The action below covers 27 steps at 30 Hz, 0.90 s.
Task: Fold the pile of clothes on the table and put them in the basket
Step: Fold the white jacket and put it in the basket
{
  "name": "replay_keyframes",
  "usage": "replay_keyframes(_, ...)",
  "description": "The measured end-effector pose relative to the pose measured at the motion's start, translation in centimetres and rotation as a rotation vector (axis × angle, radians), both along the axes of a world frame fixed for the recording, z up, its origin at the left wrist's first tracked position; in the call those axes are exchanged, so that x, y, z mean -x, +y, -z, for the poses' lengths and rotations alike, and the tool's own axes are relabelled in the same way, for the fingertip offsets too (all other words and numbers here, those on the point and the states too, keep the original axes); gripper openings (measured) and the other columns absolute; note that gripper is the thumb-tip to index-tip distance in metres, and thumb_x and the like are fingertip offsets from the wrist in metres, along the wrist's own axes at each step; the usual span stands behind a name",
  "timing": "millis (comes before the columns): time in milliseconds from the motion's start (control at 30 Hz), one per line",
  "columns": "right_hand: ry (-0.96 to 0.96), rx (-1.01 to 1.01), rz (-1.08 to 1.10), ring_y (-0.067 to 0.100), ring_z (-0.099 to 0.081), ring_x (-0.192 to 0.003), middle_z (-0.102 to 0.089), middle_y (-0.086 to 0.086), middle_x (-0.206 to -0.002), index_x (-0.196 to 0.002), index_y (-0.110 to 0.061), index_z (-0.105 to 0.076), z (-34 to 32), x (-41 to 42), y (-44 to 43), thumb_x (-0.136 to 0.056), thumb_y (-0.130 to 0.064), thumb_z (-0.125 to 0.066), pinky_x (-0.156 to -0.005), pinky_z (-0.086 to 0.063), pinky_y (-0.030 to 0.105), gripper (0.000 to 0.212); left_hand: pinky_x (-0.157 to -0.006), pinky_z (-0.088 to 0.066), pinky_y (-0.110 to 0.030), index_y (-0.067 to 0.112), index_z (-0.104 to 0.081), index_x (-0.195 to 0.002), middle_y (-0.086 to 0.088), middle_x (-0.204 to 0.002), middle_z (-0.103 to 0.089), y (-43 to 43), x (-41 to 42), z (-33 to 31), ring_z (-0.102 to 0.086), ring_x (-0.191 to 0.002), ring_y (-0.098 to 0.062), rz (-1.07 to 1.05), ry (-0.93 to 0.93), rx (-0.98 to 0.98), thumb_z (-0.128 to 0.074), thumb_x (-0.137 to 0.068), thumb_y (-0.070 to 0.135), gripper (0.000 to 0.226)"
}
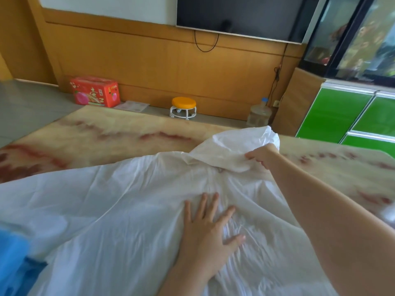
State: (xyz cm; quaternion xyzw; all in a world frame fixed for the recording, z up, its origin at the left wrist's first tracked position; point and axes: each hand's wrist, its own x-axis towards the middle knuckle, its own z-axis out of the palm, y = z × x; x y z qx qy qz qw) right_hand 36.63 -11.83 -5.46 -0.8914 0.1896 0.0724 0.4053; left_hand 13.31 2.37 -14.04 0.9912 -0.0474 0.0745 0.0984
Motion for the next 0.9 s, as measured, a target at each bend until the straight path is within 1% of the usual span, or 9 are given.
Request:
replay_keyframes(100, -0.085, -0.212, 0.105, 0.027, -0.065, -0.067, -0.06, 0.01, -0.065, -0.089, -0.001, -0.056, 0.0, -1.3, 1.6, -0.085, -0.009, -0.061, -0.076, -0.058, 0.041, 0.011, -0.099, -0.019, -0.051, 0.046, -0.054, -0.125, 0.001, -0.14, -0.05, 0.0, 0.0, 0.0, -0.047, -0.129, -0.022, -0.004, -0.023, 0.0, -0.023, -0.082, 0.076, 0.061)
replay_keyframes(200, -0.384, -0.358, 0.082, 0.025, -0.063, -0.088, -0.065, 0.007, -0.107, -0.117, -0.017, -0.061, -2.5, -2.5, 4.1, -0.094, -0.019, -0.049, -0.087, -0.051, 0.041, 0.027, -0.1, -0.018, -0.051, 0.045, -0.052, -0.126, 0.001, -0.141, -0.048, 0.1, 0.1, -0.3, -0.045, -0.13, -0.022, -0.002, 0.01, 0.017, -0.014, -0.085, 0.075, 0.064)
replay_keyframes(300, -0.542, -0.354, -0.329, 0.018, -0.025, -0.138, -0.021, 0.003, -0.155, -0.148, -0.03, -0.023, -5.5, -2.7, 7.3, -0.101, -0.017, -0.039, -0.109, -0.023, 0.034, 0.052, -0.1, -0.018, -0.051, 0.045, -0.053, -0.126, 0.001, -0.14, -0.049, 0.1, 0.0, -0.2, -0.045, -0.13, -0.022, 0.003, -0.017, 0.011, -0.025, -0.081, 0.077, 0.062)
replay_keyframes(400, -0.421, -0.064, -0.569, 0.024, -0.009, -0.145, -0.006, 0.005, -0.159, -0.151, -0.025, -0.014, -5.2, -2.4, 8.6, -0.1, -0.003, -0.036, -0.103, -0.028, 0.025, 0.06, -0.1, -0.018, -0.05, 0.045, -0.051, -0.127, 0.001, -0.141, -0.048, 0.1, 0.2, -0.4, -0.044, -0.131, -0.022, -0.002, -0.012, 0.023, -0.021, -0.083, 0.076, 0.062)
replay_keyframes(467, -0.387, 0.026, -0.611, 0.026, -0.046, -0.123, -0.026, 0.005, -0.152, -0.151, -0.026, -0.012, -3.7, -2.3, 8.4, -0.098, 0.002, -0.035, -0.073, -0.038, 0.009, 0.064, -0.1, -0.018, -0.05, 0.045, -0.051, -0.127, 0.001, -0.141, -0.048, 0.1, 0.3, -0.6, -0.044, -0.131, -0.022, -0.01, 0.007, 0.03, -0.026, -0.081, 0.077, 0.062)
replay_keyframes(533, -0.401, 0.029, -0.622, 0.013, -0.056, -0.075, -0.036, 0.003, -0.146, -0.15, -0.025, -0.02, -2.5, -2.0, 7.6, -0.096, 0.004, -0.036, -0.047, -0.038, 0.009, 0.063, -0.1, -0.018, -0.051, 0.045, -0.052, -0.126, 0.001, -0.14, -0.049, 0.0, 0.4, -0.5, -0.045, -0.131, -0.022, -0.008, -0.02, 0.019, -0.03, -0.079, 0.076, 0.061)
replay_keyframes(633, -0.417, 0.025, -0.575, 0.021, -0.058, -0.111, -0.034, 0.005, -0.15, -0.143, -0.024, -0.038, -1.8, -1.3, 5.7, -0.094, 0.001, -0.043, -0.061, -0.047, 0.018, 0.055, -0.1, -0.017, -0.051, 0.045, -0.053, -0.125, 0.001, -0.14, -0.05, 0.0, 0.3, -0.6, -0.045, -0.13, -0.023, -0.018, -0.011, 0.033, -0.031, -0.078, 0.075, 0.06)
replay_keyframes(767, -0.444, 0.019, -0.401, 0.006, -0.057, -0.06, -0.062, 0.012, -0.116, -0.12, -0.012, -0.064, 0.1, 0.1, 1.2, -0.09, -0.002, -0.052, -0.047, -0.042, 0.017, 0.034, -0.105, -0.008, -0.051, 0.045, -0.046, -0.131, 0.001, -0.15, -0.034, 0.0, 0.5, -1.1, -0.031, -0.139, -0.024, 0.01, -0.001, 0.087, -0.032, -0.081, 0.072, 0.059)
replay_keyframes(900, -0.28, 0.186, -0.315, 0.024, -0.057, -0.068, -0.064, -0.005, -0.066, -0.079, -0.016, -0.071, 0.9, 3.0, -5.7, -0.086, -0.025, -0.066, -0.057, -0.039, 0.026, 0.012, -0.1, -0.017, -0.05, 0.046, -0.052, -0.126, 0.001, -0.14, -0.049, 0.1, 0.4, -1.3, -0.048, -0.129, -0.023, 0.008, 0.107, 0.088, -0.01, -0.085, 0.075, 0.065)
